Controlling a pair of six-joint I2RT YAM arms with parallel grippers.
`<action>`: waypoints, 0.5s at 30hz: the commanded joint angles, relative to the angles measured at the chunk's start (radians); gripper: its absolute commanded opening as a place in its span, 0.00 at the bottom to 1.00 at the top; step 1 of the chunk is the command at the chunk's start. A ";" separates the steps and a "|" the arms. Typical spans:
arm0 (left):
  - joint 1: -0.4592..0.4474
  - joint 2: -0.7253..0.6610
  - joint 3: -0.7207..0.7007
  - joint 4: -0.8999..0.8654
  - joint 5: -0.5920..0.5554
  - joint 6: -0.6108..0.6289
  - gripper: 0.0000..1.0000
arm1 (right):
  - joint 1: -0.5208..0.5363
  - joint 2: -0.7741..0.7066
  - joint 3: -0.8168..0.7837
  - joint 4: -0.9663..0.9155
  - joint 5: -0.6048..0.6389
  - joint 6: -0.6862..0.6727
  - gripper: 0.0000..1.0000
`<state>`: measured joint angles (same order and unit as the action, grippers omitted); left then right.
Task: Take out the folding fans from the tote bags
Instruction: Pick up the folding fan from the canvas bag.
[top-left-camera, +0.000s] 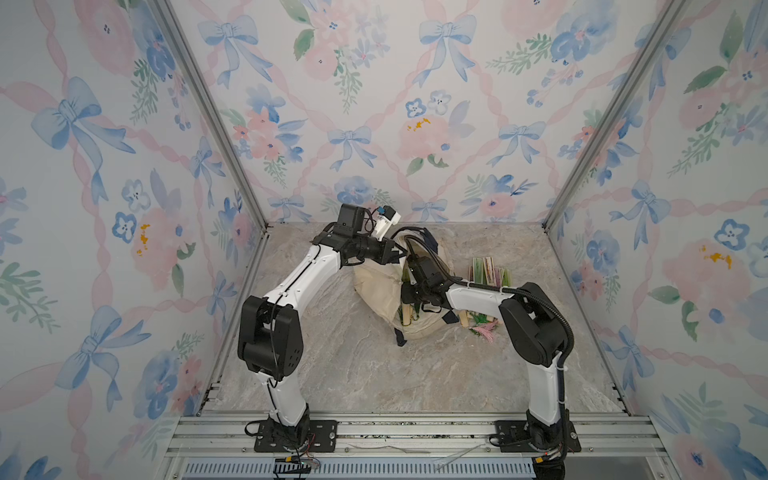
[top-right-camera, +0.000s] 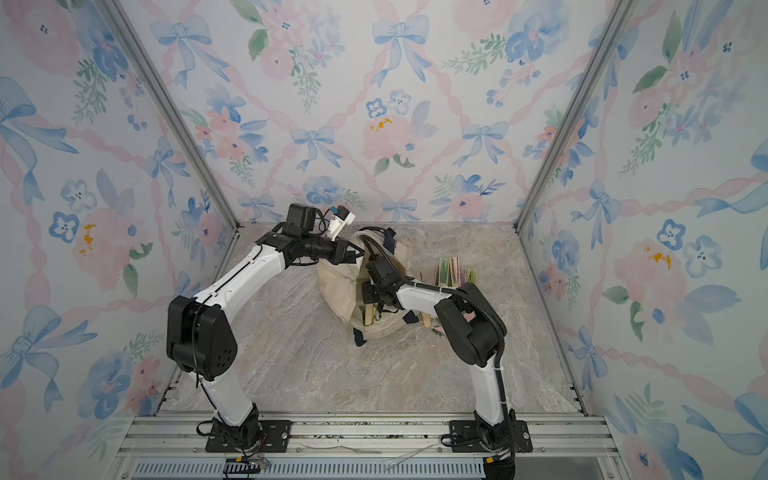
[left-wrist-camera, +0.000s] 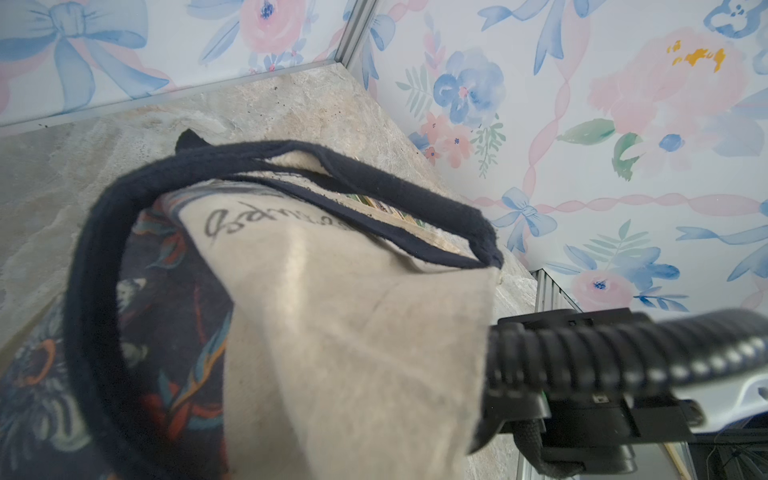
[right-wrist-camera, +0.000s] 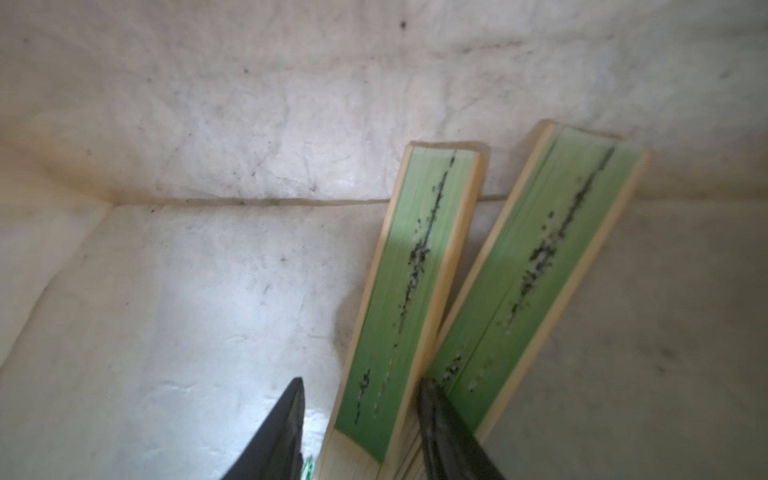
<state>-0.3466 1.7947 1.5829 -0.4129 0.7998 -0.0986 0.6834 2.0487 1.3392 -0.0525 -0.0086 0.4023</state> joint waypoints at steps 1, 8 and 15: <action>-0.020 0.012 0.034 0.026 0.058 0.005 0.00 | 0.032 0.028 0.002 0.047 -0.085 -0.038 0.46; -0.019 0.009 0.030 0.026 0.059 0.007 0.00 | 0.032 0.042 -0.028 0.118 -0.127 0.005 0.44; -0.019 0.003 0.022 0.026 0.054 0.008 0.00 | 0.014 0.052 -0.031 0.113 -0.155 0.040 0.44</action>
<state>-0.3485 1.7954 1.5848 -0.4137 0.7998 -0.0986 0.7002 2.0689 1.3090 0.0475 -0.1253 0.4271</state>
